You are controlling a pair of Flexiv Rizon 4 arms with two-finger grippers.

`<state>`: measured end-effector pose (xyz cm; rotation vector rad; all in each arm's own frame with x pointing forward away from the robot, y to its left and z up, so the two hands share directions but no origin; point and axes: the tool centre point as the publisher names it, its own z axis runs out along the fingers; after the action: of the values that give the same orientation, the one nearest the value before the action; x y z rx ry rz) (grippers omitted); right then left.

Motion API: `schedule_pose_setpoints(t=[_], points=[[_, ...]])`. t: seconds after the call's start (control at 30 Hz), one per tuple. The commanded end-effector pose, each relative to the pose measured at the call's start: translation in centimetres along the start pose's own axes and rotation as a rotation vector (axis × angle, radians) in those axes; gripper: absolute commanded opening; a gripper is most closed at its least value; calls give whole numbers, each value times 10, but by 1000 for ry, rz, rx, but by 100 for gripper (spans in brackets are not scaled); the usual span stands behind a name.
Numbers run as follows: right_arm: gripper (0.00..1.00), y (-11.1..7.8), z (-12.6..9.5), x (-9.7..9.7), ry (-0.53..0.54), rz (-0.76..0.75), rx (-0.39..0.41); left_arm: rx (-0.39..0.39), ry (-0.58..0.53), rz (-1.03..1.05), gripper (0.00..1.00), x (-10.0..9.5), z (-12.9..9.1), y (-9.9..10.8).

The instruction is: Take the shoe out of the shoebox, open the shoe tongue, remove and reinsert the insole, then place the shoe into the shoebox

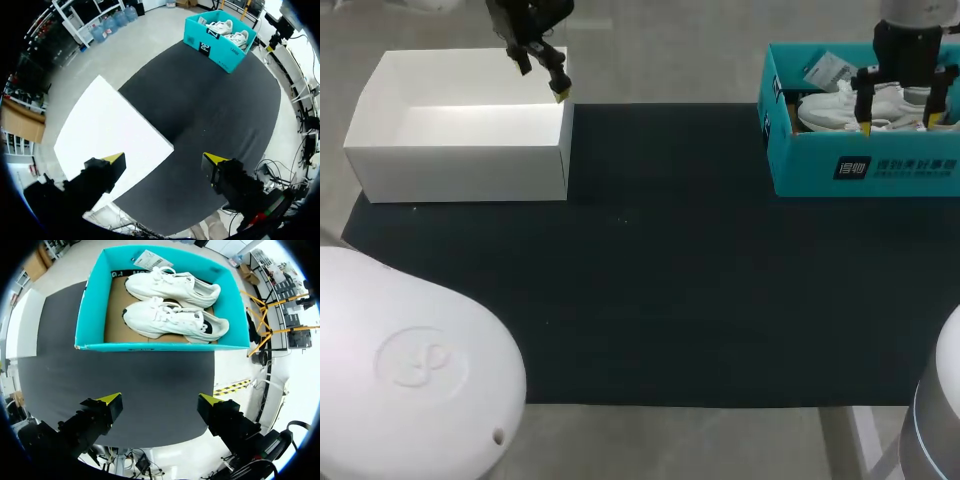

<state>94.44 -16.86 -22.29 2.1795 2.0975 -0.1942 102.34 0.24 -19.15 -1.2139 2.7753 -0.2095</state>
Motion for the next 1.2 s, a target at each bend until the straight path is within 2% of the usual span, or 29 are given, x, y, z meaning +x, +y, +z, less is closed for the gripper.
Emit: schedule_pose_setpoints(t=[0.03,0.23,0.5,0.77,0.97,1.2], points=[[100,-13,-1,-12,3,13,-33,-267,144,-1040,100,-1,-7,10],[100,-14,-2,-18,-4,0,-56,-281,226,-1241,100,1,-12,26],[100,-19,3,-17,15,-17,-57,-259,298,-1493,100,2,-16,44],[100,-33,8,-23,35,-9,-40,-230,204,-1449,100,6,-9,66],[100,-42,12,-28,40,1,-64,-145,99,-1373,100,8,-2,78],[100,-52,16,-29,24,-20,-41,-97,49,-1186,100,17,-5,87]])
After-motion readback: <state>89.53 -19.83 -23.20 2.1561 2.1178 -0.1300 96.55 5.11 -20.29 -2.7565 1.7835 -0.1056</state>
